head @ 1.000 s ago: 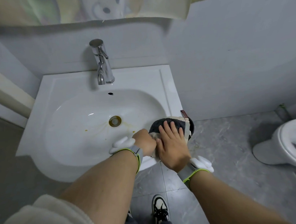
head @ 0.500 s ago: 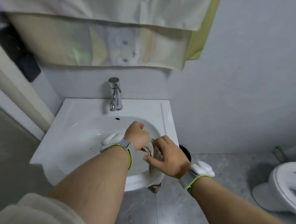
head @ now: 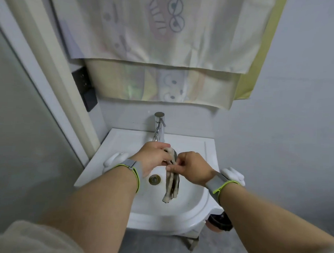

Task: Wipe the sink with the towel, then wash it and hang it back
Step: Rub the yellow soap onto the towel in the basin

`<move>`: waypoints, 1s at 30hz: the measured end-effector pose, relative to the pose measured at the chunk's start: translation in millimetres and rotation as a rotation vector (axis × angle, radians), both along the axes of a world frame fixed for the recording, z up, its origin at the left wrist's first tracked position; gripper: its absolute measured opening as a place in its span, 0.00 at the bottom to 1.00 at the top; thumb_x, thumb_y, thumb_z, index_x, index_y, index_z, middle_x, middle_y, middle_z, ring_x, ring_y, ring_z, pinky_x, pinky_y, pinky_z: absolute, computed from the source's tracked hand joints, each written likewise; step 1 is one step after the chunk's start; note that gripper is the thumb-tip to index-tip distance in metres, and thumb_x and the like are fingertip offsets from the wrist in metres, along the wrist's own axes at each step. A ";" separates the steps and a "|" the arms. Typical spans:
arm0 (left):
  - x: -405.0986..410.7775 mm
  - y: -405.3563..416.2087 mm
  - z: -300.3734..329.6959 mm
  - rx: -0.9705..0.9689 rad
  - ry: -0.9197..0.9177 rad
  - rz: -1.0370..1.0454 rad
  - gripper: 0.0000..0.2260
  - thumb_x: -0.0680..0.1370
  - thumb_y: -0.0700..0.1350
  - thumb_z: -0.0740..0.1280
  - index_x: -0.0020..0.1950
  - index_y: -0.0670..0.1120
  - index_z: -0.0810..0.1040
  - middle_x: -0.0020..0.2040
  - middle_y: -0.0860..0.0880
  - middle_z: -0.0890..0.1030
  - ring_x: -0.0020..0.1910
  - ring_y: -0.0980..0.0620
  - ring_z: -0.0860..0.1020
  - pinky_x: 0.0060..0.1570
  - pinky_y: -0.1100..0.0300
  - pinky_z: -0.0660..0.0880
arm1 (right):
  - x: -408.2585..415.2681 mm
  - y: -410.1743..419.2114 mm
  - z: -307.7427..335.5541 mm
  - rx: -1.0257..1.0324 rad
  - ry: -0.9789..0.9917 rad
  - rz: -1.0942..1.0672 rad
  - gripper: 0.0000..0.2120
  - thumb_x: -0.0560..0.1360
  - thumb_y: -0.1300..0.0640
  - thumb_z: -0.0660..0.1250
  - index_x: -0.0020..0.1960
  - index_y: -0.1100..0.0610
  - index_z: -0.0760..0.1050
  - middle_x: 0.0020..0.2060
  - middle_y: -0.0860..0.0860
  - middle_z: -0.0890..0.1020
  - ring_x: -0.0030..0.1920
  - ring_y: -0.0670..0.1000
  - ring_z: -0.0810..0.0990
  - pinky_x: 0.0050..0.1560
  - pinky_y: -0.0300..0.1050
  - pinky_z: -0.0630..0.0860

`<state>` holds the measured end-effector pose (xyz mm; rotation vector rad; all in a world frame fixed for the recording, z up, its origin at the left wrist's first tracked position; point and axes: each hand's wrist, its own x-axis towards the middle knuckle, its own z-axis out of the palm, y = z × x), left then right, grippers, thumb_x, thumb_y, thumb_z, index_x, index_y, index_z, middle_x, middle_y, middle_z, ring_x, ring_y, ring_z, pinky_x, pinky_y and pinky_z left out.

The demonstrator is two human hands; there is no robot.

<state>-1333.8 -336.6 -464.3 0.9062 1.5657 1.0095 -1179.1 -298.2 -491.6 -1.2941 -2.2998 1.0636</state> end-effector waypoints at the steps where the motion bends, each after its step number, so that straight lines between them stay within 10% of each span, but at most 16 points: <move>1: -4.1 -3.5 -0.3 -0.006 0.055 -0.013 0.18 0.73 0.28 0.68 0.60 0.42 0.78 0.54 0.42 0.81 0.50 0.46 0.82 0.50 0.56 0.81 | -1.6 1.6 2.2 -0.054 -0.005 0.033 0.18 0.69 0.45 0.77 0.35 0.56 0.73 0.30 0.49 0.76 0.32 0.47 0.72 0.38 0.41 0.72; 7: -22.8 -17.1 -8.2 -0.130 0.514 -0.134 0.18 0.75 0.32 0.60 0.55 0.47 0.83 0.51 0.49 0.81 0.49 0.49 0.79 0.46 0.63 0.75 | 8.2 16.5 20.2 -0.134 -0.091 0.155 0.06 0.69 0.61 0.74 0.41 0.57 0.76 0.38 0.55 0.84 0.40 0.56 0.85 0.43 0.51 0.83; 11: -18.8 -18.7 -3.5 -0.171 0.682 -0.236 0.14 0.77 0.33 0.57 0.51 0.43 0.81 0.48 0.42 0.80 0.46 0.42 0.78 0.37 0.63 0.69 | 2.3 24.0 30.8 -0.010 -0.070 0.145 0.07 0.71 0.64 0.68 0.45 0.53 0.76 0.40 0.48 0.81 0.42 0.50 0.79 0.40 0.40 0.75; 14: -14.1 -15.9 -4.3 -0.203 0.635 -0.246 0.10 0.75 0.38 0.62 0.34 0.46 0.72 0.36 0.45 0.75 0.37 0.45 0.74 0.36 0.61 0.67 | -7.0 28.3 32.2 0.191 -0.041 0.073 0.10 0.73 0.64 0.64 0.49 0.52 0.78 0.46 0.49 0.83 0.48 0.51 0.79 0.48 0.42 0.74; 20: -8.6 -4.7 -1.9 -0.178 0.464 -0.178 0.14 0.76 0.51 0.69 0.34 0.47 0.70 0.31 0.50 0.72 0.31 0.50 0.72 0.36 0.61 0.71 | -18.0 37.4 19.5 0.399 -0.182 -0.107 0.15 0.76 0.52 0.66 0.62 0.50 0.75 0.57 0.52 0.78 0.58 0.57 0.76 0.57 0.50 0.72; 26: -9.5 6.7 -14.3 -0.100 0.150 0.111 0.11 0.79 0.54 0.66 0.48 0.46 0.77 0.44 0.46 0.76 0.42 0.48 0.74 0.45 0.57 0.71 | -5.0 34.5 -9.1 -0.098 -0.219 -0.296 0.15 0.78 0.47 0.62 0.45 0.59 0.74 0.41 0.55 0.79 0.43 0.57 0.78 0.46 0.49 0.76; 30: -7.3 10.0 -12.9 -0.104 0.009 0.204 0.10 0.77 0.53 0.67 0.48 0.46 0.78 0.42 0.47 0.78 0.39 0.48 0.76 0.42 0.58 0.74 | 3.4 24.1 -26.8 -0.508 -0.188 -0.320 0.27 0.79 0.38 0.54 0.56 0.61 0.76 0.51 0.58 0.82 0.49 0.59 0.83 0.46 0.49 0.79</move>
